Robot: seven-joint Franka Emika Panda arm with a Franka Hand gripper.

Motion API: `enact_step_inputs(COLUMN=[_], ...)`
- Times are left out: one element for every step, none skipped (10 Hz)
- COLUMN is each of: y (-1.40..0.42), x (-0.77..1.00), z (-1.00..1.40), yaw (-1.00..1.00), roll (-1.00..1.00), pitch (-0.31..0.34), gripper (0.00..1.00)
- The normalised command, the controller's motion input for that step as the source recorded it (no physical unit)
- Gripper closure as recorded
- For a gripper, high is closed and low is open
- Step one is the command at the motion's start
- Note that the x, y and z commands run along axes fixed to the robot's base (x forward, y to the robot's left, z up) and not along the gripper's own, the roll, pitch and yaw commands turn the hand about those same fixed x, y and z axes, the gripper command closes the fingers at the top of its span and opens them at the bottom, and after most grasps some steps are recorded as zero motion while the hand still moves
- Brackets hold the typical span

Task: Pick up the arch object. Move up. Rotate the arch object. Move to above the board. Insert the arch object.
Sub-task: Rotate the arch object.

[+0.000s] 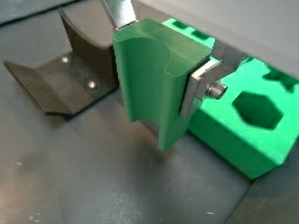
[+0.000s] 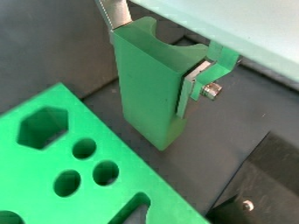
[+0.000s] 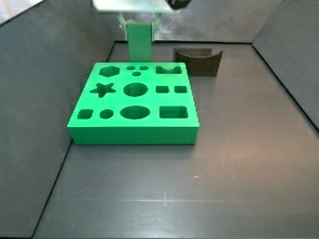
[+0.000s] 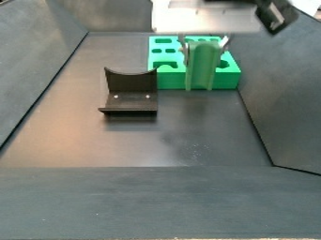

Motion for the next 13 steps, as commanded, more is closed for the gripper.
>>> enact_step_inputs(y=[0.03, 0.03, 0.03, 0.0, 0.0, 0.0, 0.0, 0.0, -0.01, -0.01, -0.01, 0.08, 0.08], x=[0.01, 0.01, 0.02, 0.0, 0.0, -0.01, -0.03, -0.03, -0.02, -0.01, -0.01, 0.0, 0.02], z=[-0.61, -0.45, -0.29, 0.0, 1.0, 1.0, 1.0, 0.91, 0.73, 0.49, 0.31, 0.0, -0.12], yaw=[-0.05, -0.05, -0.05, -0.05, -0.05, -0.04, -0.04, -0.03, -0.02, -0.01, -0.01, 1.0, 1.0], roll=[-0.11, -0.1, -0.09, 0.11, 0.11, 0.11, 0.1, 0.09, 0.07, 0.05, 0.04, 0.0, 0.0], pitch=[-0.061, -0.056, -0.049, -0.043, -0.014, -0.007, 0.025, 0.038, 0.051, 0.057, 0.059, 0.005, 0.005], gripper=[1.0, 1.0, 1.0, 0.0, 0.0, 0.0, 0.0, 0.0, 0.0, 0.0, 0.0, 0.0, 0.0])
